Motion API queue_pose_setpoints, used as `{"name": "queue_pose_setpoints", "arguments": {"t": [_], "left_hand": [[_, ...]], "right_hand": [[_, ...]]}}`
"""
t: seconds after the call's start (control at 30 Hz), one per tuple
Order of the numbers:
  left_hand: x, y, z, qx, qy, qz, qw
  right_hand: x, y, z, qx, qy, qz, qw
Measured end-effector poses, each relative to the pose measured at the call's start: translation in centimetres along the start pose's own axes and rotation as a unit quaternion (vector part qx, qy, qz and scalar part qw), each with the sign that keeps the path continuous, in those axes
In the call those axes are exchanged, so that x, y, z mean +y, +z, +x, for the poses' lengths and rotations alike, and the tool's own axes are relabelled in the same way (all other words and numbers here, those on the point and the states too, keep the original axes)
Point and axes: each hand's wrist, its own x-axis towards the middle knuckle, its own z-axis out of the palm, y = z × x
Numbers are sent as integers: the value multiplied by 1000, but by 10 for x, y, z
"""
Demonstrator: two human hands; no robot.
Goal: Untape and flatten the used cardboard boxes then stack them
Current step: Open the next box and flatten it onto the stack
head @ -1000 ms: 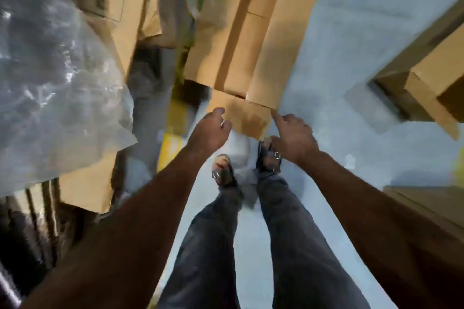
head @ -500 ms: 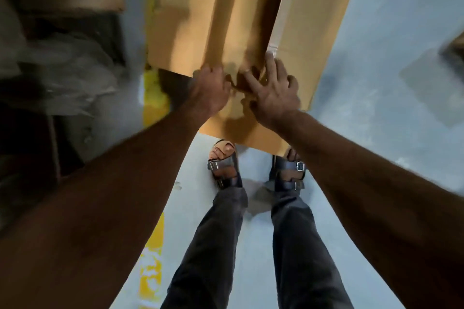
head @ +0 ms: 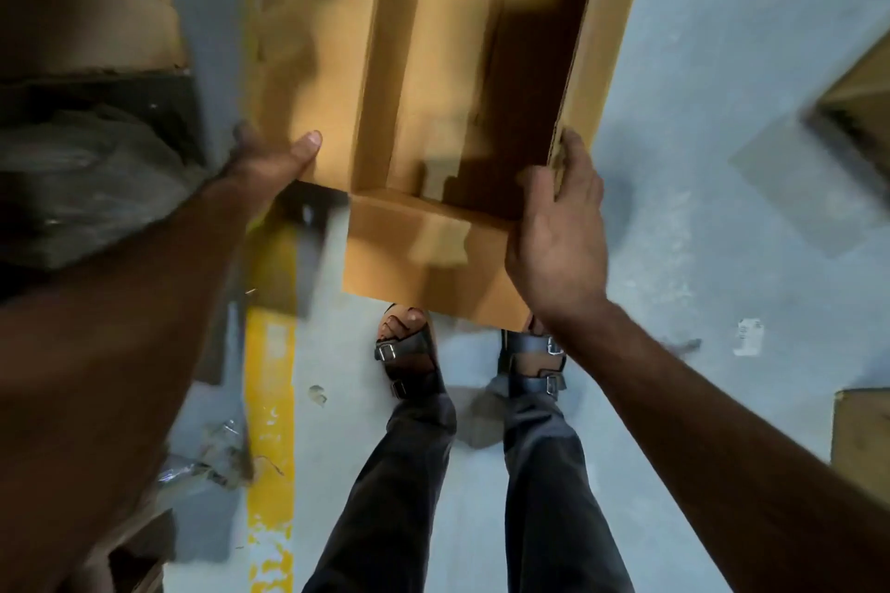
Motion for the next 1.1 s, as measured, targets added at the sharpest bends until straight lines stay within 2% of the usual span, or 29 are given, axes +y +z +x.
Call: {"name": "queue_pose_setpoints", "arguments": {"t": [0.07,0.17,0.23,0.27,0.37,0.4,0.47,0.53,0.63,0.77,0.87,1.1], "left_hand": [[-14,-5,9,28,4,-50,998],[-5,-10,-20,141,48,-5,989],[2,-14,-43,177,59,-3,982],[5,-13,-54,167,66,-26,983],[24,-13,-76,70,70,-160,982],[32,-14,-85,35,72,-161,984],[49,-18,-105,3,98,-31,995],[71,-23,-131,44,149,113,981],[105,-27,-177,78,194,154,966],[123,-29,-245,96,235,92,963],[130,-39,-309,104,226,26,968],[119,-92,-465,137,252,-30,958]], "right_hand": [[6,-9,0,-8,62,24,998],[15,-20,2,-58,130,-17,990],[16,-23,8,-77,153,-10,985],[15,-24,11,-76,160,-1,984],[12,-25,17,-79,162,4,984],[12,-28,16,-79,152,9,985],[14,-39,12,-72,135,17,988],[25,-60,7,-55,130,3,990],[42,-104,4,-14,131,-6,991],[57,-172,-19,-24,120,-40,992],[69,-230,-60,-30,110,-64,991],[68,-362,-171,29,53,-92,994]]}}
